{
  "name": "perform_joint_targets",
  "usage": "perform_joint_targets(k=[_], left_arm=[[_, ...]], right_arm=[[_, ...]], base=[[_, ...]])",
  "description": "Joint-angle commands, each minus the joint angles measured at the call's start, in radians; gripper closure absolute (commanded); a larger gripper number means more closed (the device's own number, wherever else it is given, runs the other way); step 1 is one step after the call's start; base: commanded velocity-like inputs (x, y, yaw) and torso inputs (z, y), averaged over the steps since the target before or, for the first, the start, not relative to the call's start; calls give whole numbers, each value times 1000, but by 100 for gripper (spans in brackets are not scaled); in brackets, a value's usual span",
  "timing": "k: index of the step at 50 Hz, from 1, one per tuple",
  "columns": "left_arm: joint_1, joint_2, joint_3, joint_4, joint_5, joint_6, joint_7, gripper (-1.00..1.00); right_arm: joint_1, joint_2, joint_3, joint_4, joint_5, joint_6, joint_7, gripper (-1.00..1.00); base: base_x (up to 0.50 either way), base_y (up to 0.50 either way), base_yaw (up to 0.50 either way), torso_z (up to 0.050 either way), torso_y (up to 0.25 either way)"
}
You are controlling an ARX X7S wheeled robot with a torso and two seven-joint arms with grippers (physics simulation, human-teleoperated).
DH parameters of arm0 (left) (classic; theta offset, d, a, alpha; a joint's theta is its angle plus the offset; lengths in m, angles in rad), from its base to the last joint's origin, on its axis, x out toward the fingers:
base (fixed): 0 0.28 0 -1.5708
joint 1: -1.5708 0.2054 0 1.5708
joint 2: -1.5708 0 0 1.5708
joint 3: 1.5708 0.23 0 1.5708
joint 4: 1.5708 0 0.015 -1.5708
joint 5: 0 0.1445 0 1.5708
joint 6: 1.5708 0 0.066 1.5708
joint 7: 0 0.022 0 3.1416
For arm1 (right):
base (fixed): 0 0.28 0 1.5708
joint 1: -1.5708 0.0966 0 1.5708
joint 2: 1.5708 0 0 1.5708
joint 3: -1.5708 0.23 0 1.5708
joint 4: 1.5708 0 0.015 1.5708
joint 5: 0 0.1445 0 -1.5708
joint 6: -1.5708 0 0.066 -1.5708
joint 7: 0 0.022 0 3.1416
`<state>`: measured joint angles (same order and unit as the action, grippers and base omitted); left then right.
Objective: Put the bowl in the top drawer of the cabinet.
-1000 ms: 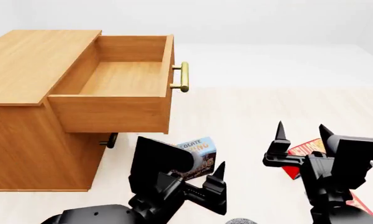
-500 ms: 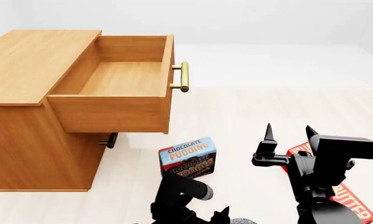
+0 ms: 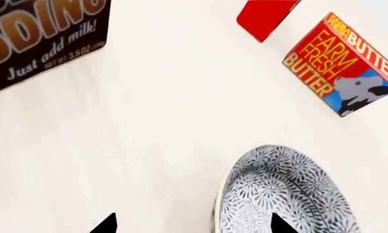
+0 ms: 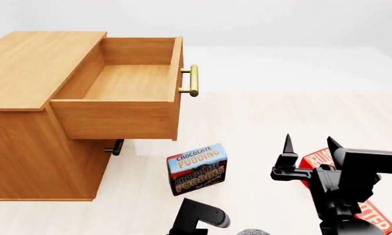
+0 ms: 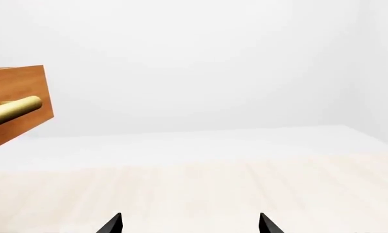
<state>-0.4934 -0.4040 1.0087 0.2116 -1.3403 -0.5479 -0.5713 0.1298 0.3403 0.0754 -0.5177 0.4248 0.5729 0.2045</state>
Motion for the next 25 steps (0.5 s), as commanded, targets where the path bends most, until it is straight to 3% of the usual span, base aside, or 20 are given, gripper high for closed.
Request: perform_joint_targets(k=[1, 25], left_arm=[[1, 31, 24, -75, 0, -14, 27, -100], [17, 101, 102, -214, 102, -9, 46, -100]], right_arm=[[-22, 9, 14, -8, 14, -10, -7, -100], [-29, 2, 5, 17, 16, -43, -11, -100]], base=[[0, 0, 0, 0, 0], [0, 0, 0, 0, 0]])
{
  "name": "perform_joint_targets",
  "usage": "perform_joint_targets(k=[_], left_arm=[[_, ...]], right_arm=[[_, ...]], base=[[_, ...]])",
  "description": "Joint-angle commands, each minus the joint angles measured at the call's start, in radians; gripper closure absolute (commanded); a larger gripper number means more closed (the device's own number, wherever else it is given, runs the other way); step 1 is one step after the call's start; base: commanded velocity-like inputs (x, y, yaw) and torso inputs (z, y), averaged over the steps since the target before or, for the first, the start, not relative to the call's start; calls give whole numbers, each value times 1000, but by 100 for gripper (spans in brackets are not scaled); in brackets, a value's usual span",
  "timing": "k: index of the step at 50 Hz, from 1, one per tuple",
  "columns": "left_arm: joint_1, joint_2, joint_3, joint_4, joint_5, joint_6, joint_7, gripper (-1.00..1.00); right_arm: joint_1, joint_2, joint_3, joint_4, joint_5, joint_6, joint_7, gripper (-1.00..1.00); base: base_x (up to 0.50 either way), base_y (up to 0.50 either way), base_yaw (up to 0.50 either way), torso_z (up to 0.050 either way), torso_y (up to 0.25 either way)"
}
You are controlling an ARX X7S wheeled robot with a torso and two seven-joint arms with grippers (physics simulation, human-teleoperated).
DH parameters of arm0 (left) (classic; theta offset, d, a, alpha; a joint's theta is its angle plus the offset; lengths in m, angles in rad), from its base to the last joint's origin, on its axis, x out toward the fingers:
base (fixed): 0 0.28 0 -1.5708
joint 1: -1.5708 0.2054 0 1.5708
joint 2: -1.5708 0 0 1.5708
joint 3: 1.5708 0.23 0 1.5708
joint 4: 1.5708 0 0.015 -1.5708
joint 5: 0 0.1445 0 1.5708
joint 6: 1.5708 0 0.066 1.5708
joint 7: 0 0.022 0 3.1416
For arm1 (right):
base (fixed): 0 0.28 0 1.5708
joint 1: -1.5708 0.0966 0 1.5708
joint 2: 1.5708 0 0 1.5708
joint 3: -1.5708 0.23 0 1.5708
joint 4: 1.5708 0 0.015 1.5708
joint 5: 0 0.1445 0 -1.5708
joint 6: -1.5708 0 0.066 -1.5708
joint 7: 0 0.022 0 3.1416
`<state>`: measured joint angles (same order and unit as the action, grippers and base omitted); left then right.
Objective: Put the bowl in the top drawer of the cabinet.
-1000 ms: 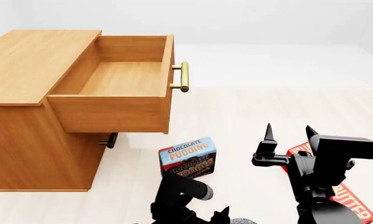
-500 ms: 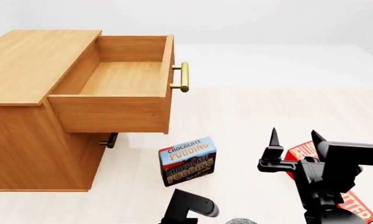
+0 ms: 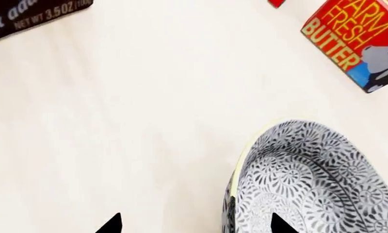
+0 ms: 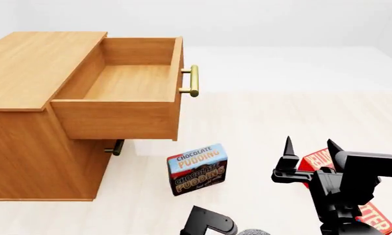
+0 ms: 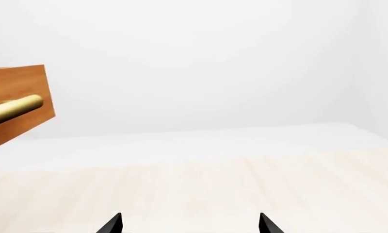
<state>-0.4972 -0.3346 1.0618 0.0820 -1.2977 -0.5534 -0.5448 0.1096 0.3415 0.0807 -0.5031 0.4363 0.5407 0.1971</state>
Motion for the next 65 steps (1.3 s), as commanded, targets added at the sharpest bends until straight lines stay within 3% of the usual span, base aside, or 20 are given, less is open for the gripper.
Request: perform_joint_targets(k=[1, 4, 5, 23, 42, 55, 65], left_arm=[[21, 33, 53, -87, 68, -2, 19, -100], [23, 37, 59, -95, 83, 4, 20, -100], [24, 38, 61, -97, 86, 7, 22, 100], [46, -25, 49, 97, 35, 16, 24, 100], [29, -180, -113, 358, -53, 116, -33, 100], [-9, -256, -216, 373, -158, 157, -25, 100], [-3, -327, -279, 453, -152, 206, -21, 100]], right_arm=[[-11, 2, 0, 1, 6, -12, -5, -100], [-14, 4, 0, -3, 8, -13, -6, -100], [-14, 4, 0, -4, 9, -13, -6, -100], [-22, 8, -4, -3, 13, -22, -5, -100], [-26, 12, -1, 0, 22, -28, 0, -100], [-66, 15, -28, -50, -5, -52, 6, -100], [-81, 16, -28, -56, -3, -67, 6, -100]], base=[[0, 0, 0, 0, 0], [4, -2, -3, 0, 0], [0, -4, -5, 0, 0], [0, 0, 0, 0, 0], [0, 0, 0, 0, 0], [0, 0, 0, 0, 0], [0, 0, 0, 0, 0]])
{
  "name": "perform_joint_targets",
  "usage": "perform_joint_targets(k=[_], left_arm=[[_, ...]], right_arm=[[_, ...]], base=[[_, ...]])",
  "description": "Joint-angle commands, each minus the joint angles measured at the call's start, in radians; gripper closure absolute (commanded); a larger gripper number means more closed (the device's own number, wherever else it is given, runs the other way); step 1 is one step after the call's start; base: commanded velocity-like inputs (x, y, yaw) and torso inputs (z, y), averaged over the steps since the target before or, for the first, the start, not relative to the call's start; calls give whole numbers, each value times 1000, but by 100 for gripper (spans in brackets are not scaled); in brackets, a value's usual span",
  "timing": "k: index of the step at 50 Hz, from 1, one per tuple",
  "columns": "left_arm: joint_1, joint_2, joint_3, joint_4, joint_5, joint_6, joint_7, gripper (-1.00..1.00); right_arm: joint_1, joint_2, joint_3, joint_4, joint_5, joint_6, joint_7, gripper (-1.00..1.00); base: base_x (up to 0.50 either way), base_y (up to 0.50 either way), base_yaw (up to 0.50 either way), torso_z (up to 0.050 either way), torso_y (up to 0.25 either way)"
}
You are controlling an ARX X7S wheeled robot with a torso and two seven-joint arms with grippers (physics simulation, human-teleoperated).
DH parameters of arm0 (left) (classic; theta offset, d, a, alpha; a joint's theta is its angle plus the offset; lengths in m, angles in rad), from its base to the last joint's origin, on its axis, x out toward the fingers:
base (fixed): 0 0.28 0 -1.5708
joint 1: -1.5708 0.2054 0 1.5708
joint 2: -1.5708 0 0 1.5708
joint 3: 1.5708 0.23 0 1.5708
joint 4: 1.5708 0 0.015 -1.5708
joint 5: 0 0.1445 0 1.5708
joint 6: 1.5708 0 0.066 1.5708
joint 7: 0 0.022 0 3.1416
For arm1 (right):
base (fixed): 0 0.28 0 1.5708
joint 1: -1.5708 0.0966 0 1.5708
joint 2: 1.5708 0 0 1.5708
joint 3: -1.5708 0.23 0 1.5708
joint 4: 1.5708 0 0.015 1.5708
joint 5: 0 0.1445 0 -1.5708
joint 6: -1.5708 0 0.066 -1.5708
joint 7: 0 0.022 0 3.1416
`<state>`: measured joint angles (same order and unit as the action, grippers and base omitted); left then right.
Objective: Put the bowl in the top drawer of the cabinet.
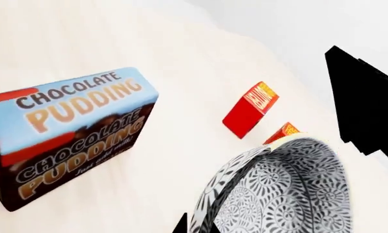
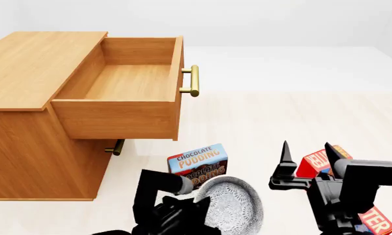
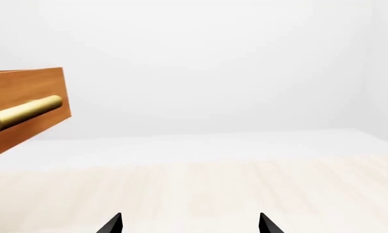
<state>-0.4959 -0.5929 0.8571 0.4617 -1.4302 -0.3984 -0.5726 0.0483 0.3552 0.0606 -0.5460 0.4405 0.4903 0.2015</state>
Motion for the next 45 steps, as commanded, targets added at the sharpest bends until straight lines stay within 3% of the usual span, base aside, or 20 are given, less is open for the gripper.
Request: perform_joint_targets(k=[1, 23, 45], left_arm=[[-1, -76, -79, 82, -19, 55, 7, 100], [-44, -197, -200, 199, -150, 111, -26, 100], [-228, -186, -243, 144, -326, 78, -135, 100]], right_arm=[[-22, 3, -6, -15, -6, -18, 1, -100], [-36, -9, -12, 5, -10, -61, 1, -100], [-19, -65, -66, 195, -102, -261, -45, -100]], base=[[0, 0, 0, 0, 0], [0, 0, 0, 0, 0], [0, 0, 0, 0, 0]])
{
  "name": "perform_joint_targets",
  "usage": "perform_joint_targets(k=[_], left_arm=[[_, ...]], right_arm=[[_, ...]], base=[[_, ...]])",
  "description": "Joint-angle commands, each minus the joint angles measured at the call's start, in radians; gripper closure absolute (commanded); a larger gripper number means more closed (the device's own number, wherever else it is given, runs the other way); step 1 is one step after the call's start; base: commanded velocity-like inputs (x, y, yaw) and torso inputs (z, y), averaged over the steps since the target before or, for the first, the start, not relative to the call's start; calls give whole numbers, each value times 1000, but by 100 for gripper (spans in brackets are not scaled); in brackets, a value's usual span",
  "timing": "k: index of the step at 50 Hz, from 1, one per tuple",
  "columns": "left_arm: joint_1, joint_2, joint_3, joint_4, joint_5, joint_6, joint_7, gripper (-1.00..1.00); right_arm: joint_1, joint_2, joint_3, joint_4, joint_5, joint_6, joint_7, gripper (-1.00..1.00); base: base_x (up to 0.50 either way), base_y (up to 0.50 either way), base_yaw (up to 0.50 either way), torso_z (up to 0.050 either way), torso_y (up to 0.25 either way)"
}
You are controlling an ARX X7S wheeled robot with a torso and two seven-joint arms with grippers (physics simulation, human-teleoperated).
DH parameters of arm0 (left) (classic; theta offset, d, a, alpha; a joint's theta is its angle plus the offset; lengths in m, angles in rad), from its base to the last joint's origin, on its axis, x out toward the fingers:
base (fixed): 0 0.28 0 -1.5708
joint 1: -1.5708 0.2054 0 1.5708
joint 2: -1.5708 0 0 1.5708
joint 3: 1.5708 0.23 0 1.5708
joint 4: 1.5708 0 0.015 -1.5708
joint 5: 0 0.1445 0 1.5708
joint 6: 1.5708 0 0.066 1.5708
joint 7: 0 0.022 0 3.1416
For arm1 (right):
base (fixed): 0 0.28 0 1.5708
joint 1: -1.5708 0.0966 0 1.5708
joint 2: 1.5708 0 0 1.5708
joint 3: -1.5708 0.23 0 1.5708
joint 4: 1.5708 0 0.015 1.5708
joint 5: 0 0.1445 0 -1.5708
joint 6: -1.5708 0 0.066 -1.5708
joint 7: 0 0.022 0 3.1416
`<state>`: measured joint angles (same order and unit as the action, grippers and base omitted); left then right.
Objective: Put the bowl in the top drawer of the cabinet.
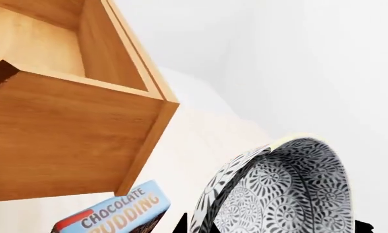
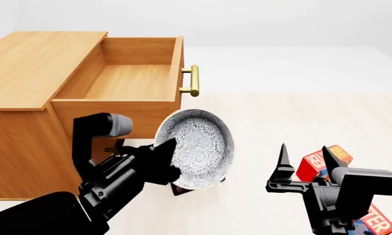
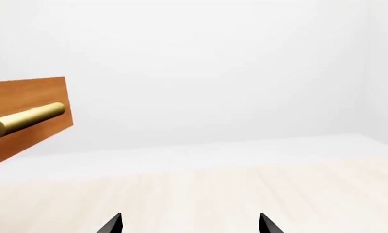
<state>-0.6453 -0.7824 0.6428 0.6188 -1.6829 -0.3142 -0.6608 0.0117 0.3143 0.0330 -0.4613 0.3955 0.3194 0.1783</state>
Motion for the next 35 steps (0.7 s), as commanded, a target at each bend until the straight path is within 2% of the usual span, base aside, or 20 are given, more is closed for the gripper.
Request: perform_joint_targets(k=[1, 21, 27, 35], left_arm=[[-87, 5, -31, -13, -82, -7, -52, 100], [-368, 22, -61, -97, -254, -69, -202, 100], [-486, 35, -55, -193, -294, -106, -236, 100], [-657, 78, -33, -411, -327, -177, -213, 100]], right_arm=[[22, -24, -49, 117, -69, -91, -21, -100], [6, -18, -73, 115, -76, -98, -19, -100], [-16, -15, -72, 93, -77, -104, -12, -100], [-29, -10, -81, 74, -86, -102, -5, -100]], base=[[0, 0, 0, 0, 0], [0, 0, 0, 0, 0], [0, 0, 0, 0, 0], [0, 0, 0, 0, 0]])
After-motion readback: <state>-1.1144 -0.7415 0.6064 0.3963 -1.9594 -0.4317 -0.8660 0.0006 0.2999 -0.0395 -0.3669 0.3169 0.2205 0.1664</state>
